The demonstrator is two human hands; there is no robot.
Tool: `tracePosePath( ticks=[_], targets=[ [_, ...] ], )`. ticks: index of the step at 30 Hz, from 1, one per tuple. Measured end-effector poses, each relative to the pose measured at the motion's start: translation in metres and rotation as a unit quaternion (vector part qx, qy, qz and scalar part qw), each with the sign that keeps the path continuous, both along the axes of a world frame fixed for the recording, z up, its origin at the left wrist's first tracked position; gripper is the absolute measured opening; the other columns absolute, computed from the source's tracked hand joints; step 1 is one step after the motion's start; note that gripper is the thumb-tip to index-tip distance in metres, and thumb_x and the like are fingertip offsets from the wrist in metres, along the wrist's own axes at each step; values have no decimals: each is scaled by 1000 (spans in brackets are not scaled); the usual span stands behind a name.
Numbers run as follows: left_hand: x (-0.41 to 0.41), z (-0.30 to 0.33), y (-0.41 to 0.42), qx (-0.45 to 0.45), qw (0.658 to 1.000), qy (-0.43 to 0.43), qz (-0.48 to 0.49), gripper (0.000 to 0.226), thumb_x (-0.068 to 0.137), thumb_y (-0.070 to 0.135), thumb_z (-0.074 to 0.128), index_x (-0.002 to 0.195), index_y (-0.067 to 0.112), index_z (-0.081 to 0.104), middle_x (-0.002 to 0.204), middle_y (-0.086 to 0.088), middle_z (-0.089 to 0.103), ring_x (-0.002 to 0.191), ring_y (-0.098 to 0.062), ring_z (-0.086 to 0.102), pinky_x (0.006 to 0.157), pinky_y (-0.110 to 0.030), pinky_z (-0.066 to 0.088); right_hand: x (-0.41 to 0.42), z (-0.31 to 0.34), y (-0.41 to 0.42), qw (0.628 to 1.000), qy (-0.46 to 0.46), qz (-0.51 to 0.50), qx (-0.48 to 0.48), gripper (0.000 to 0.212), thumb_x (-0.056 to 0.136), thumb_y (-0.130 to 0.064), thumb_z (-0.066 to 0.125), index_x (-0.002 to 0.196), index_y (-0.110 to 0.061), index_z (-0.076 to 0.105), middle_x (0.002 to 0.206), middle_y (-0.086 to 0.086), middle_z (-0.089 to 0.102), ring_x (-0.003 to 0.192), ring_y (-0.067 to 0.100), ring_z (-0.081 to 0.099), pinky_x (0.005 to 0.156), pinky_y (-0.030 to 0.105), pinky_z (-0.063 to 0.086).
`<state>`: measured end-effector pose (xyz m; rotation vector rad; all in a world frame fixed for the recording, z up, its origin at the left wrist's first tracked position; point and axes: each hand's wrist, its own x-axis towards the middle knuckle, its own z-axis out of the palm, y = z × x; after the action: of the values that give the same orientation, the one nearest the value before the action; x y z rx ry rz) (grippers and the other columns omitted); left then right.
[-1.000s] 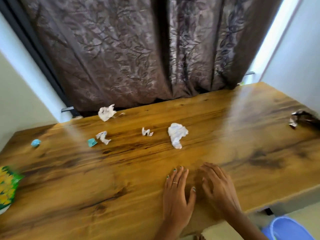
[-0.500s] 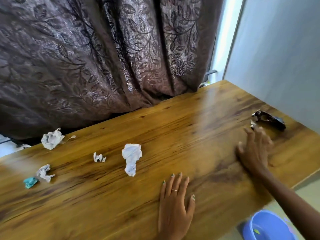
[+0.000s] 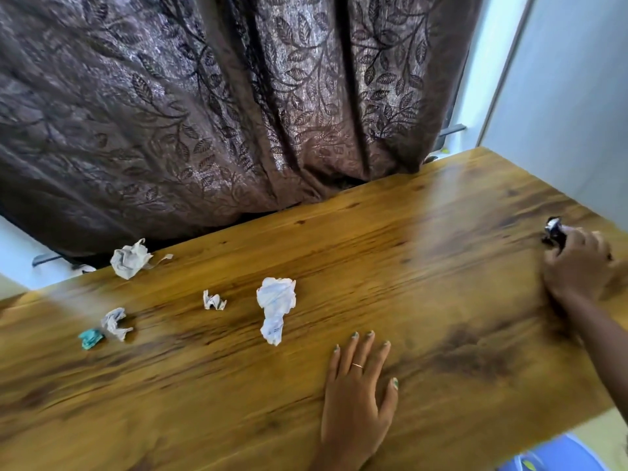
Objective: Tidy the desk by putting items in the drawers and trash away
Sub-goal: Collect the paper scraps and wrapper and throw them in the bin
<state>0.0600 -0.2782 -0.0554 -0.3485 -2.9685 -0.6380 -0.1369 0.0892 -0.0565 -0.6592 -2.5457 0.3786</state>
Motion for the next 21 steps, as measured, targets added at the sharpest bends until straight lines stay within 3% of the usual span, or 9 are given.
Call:
tracePosePath(
  ticks=[4, 10, 17, 21],
  targets=[
    [1, 0, -1, -6, 1000, 2, 2, 51, 89, 47, 43, 139, 38, 39, 149, 13, 37, 141, -9, 27, 113, -35, 14, 0, -1, -3, 1000, 9, 6, 6, 51, 76, -20, 31, 116, -2, 57, 116, 26, 59, 117, 39, 46, 97, 54, 38],
    [-1, -4, -3, 9, 1000, 9, -3, 52, 89, 47, 41, 139, 38, 39, 149, 12, 37, 141, -11, 28, 113, -35, 14, 2, 8, -8, 1000, 25, 7, 1, 37, 82, 1, 46, 117, -1, 60, 111, 29, 61, 110, 41, 53, 96, 47, 35],
    [0, -4, -2, 23, 1000, 3, -5, 52, 90, 49, 38, 141, 37, 39, 150, 11, 35, 142, -12, 25, 115, -32, 9, 9, 11, -16, 1000, 3, 1, 20, 27, 83, 4, 45, 106, 3, 59, 106, 27, 63, 103, 40, 56, 90, 45, 38],
    [-1, -4, -2, 25, 1000, -14, -4, 53, 90, 52, 35, 142, 41, 34, 152, 16, 27, 143, -9, 18, 116, -29, 4, 28, 8, -34, 999, 18, 45, 2, 34, 78, 6, 47, 110, 1, 60, 108, 24, 63, 102, 40, 57, 88, 44, 42]
  ],
)
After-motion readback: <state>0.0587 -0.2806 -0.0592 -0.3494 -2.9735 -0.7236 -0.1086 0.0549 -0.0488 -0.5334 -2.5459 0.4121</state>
